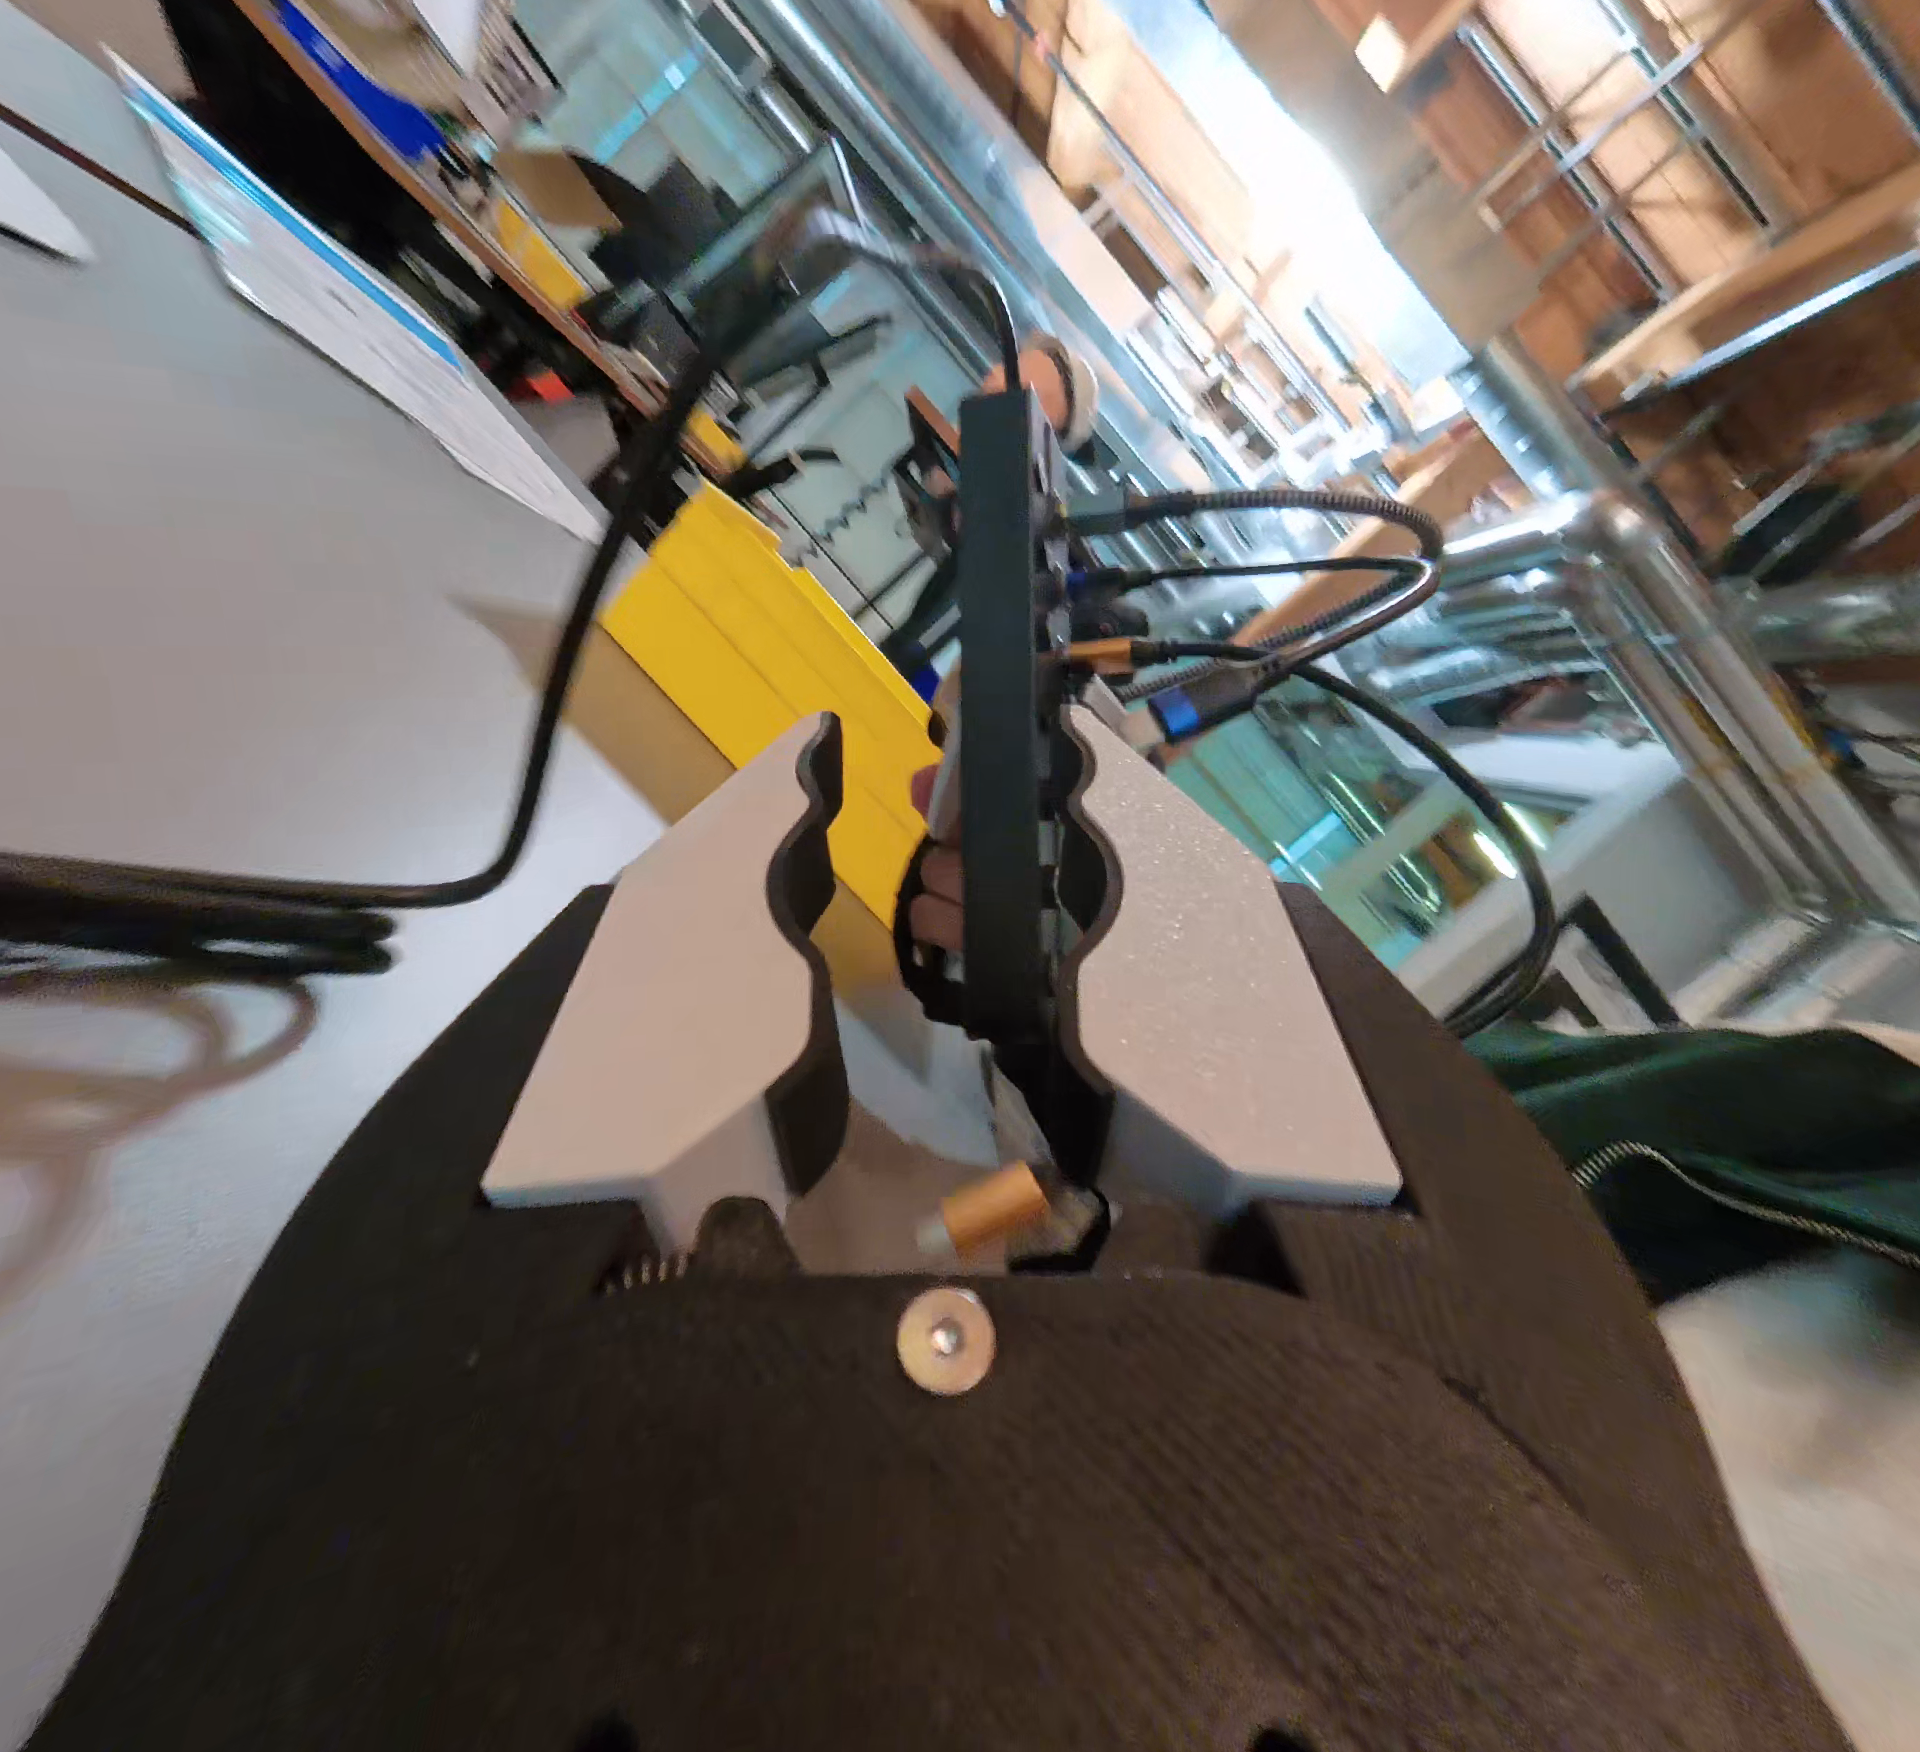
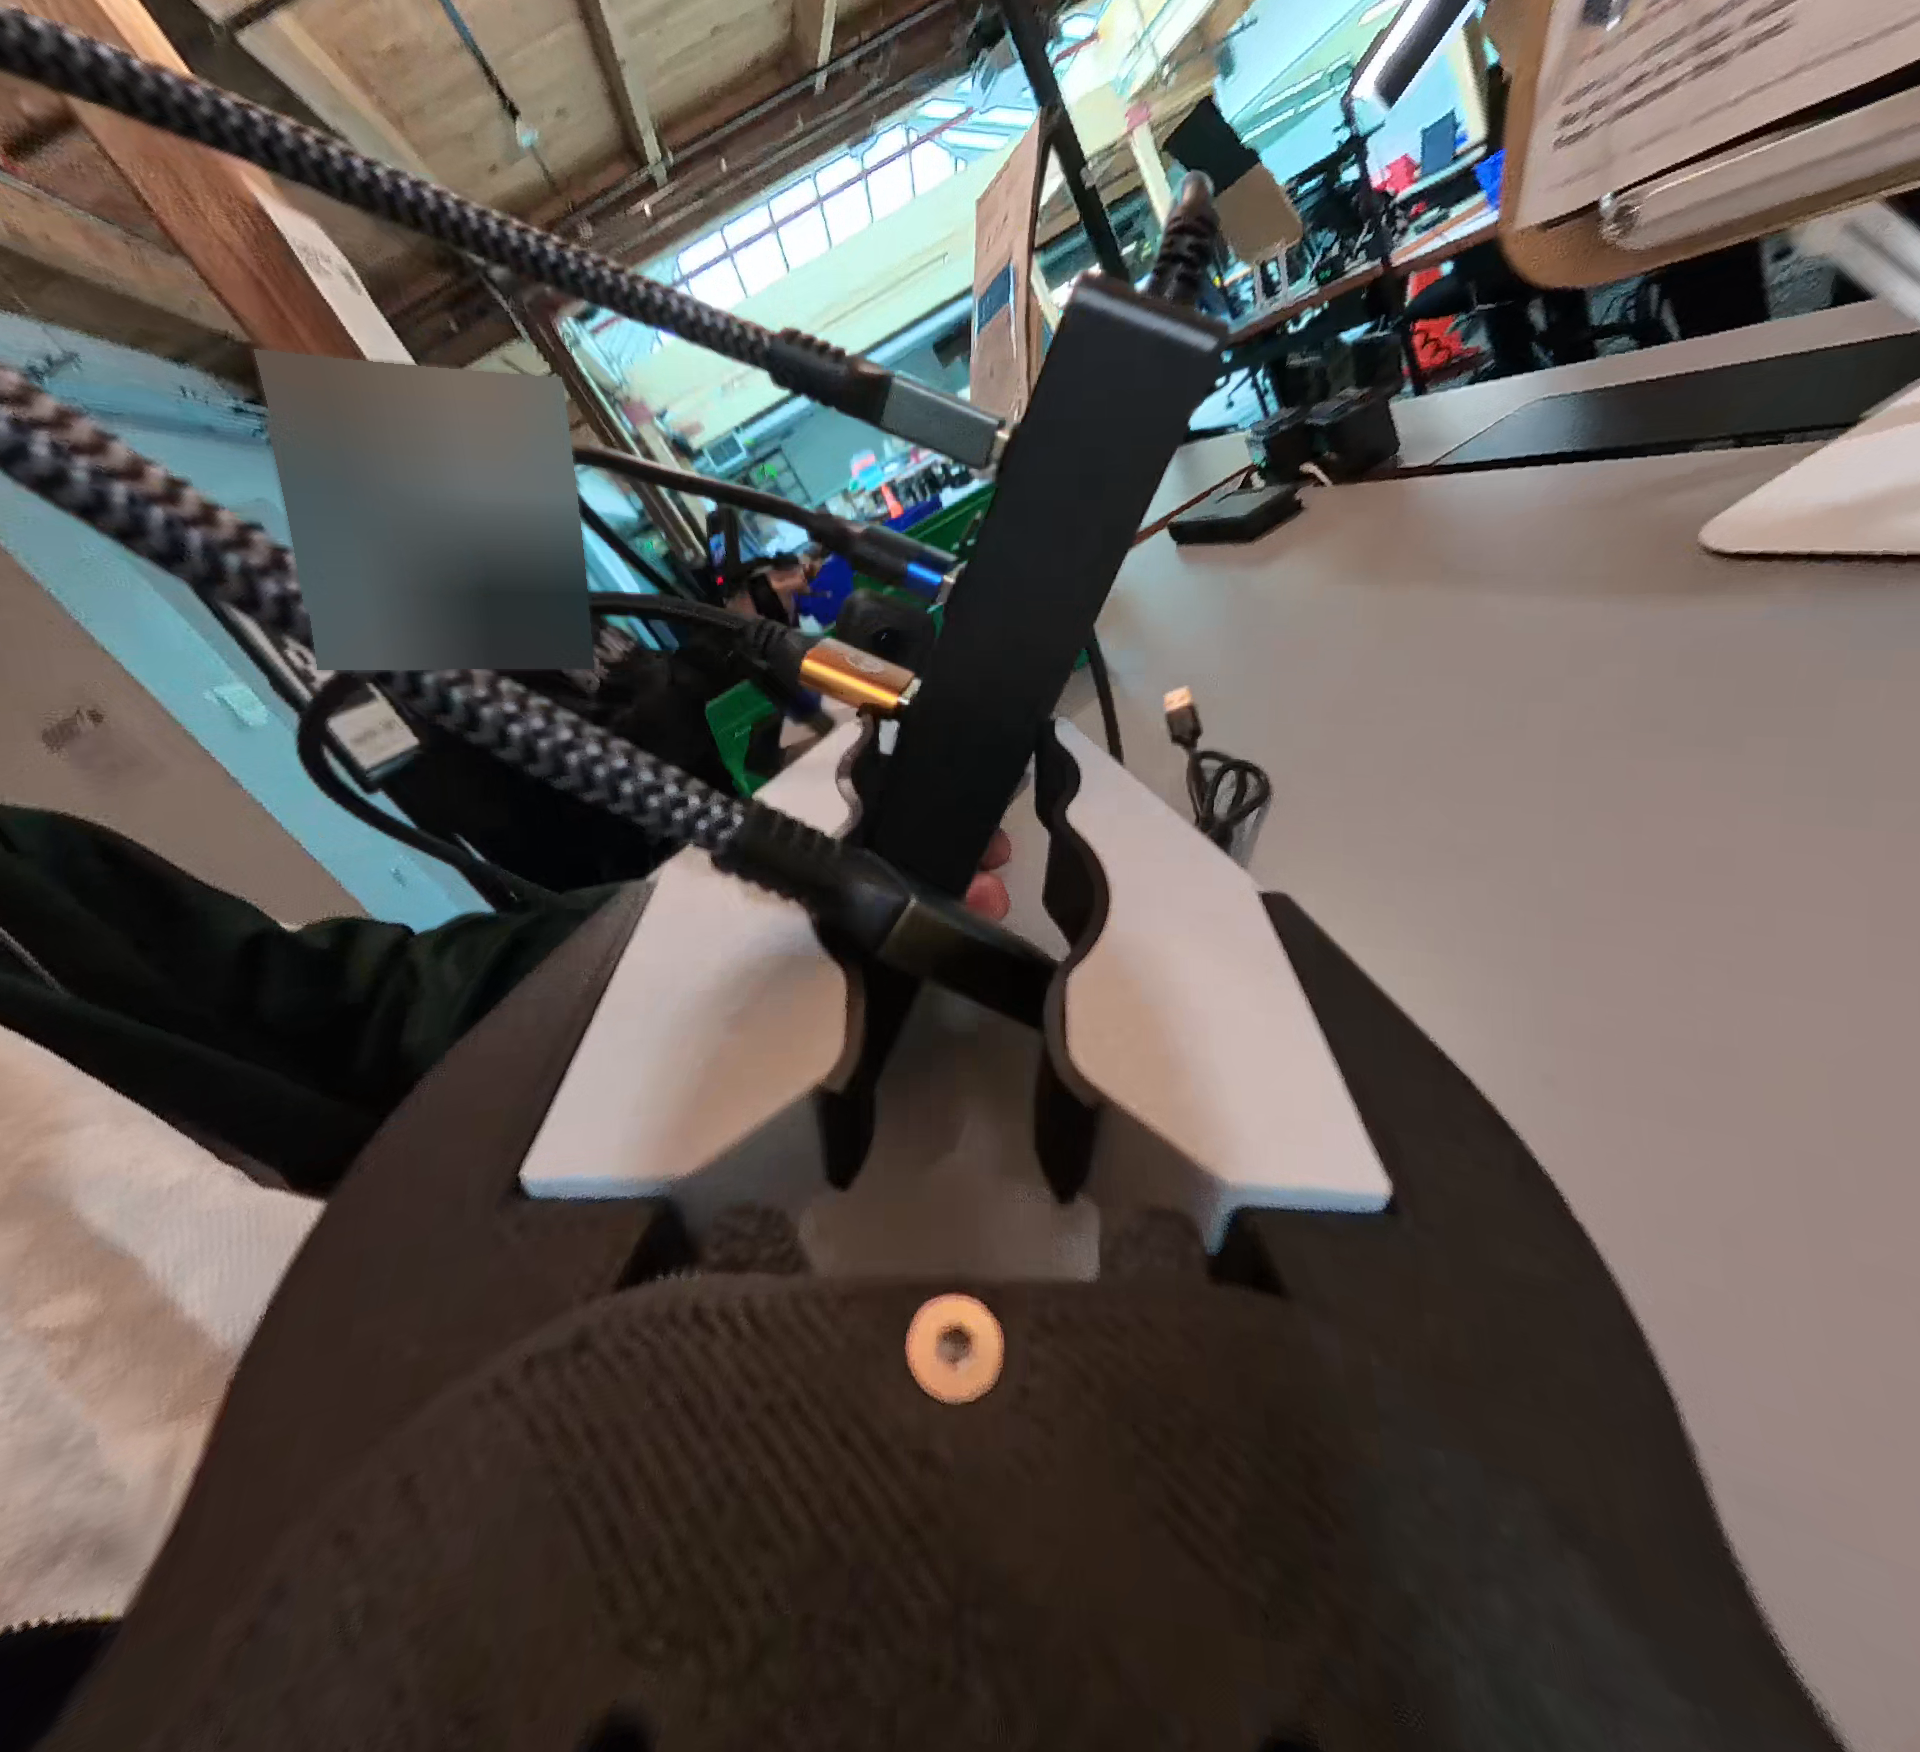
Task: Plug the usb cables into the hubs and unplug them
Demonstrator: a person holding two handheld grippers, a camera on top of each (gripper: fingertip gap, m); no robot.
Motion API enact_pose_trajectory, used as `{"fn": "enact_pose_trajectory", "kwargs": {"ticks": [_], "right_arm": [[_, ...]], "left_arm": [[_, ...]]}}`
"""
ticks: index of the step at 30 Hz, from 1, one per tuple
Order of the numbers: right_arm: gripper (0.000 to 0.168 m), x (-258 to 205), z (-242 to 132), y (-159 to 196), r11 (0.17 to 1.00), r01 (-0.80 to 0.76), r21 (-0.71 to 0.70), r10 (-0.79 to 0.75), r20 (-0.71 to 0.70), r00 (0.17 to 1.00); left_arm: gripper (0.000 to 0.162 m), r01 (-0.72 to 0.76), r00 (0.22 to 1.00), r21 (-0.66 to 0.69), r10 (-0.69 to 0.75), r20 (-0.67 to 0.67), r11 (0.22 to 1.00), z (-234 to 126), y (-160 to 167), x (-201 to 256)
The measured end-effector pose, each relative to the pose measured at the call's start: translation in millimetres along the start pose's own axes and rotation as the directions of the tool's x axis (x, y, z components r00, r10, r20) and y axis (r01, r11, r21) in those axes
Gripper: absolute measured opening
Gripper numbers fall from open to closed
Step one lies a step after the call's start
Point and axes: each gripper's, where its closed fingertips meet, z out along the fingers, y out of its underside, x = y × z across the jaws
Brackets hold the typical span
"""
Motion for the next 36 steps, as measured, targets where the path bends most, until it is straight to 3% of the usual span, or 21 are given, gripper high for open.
{"fn": "enact_pose_trajectory", "kwargs": {"ticks": [3,6,10,14,23,31,33,36], "right_arm": [[0.029,4,-7,-8,0.999,-0.030,0.039,0.029,0.012,0.999],[0.029,3,-10,-13,0.997,-0.032,0.065,0.030,0.026,0.999],[0.029,-8,-9,-16,0.997,-0.020,0.079,0.013,0.078,0.997],[0.029,-32,-5,-15,0.997,-0.010,0.082,-0.006,0.191,0.982],[0.029,-90,-1,-16,0.994,-0.076,0.075,0.034,0.457,0.889],[0.029,-109,4,-16,0.992,-0.101,0.069,0.050,0.520,0.853],[0.029,-112,3,-17,0.993,-0.100,0.066,0.049,0.534,0.844],[0.030,-118,2,-18,0.992,-0.106,0.061,0.054,0.557,0.829]], "left_arm": [[0.027,-0.028,0.998,0.083,0.023,0.067,0.996,-10,-16,-10],[0.022,0.042,0.989,0.088,-0.053,0.137,0.995,-16,-18,-29],[0.029,0.192,0.939,0.021,-0.189,0.288,0.981,-17,4,-63],[0.041,0.227,0.911,-0.025,-0.203,0.359,0.974,-16,16,-72],[0.043,0.440,0.866,-0.112,-0.388,0.314,0.891,-6,45,-64],[0.049,0.570,0.821,-0.288,-0.514,0.250,0.770,14,91,-32],[0.048,0.568,0.820,-0.258,-0.508,0.266,0.782,16,93,-34],[0.029,0.532,0.828,-0.136,-0.480,0.290,0.835,12,77,-47]]}}
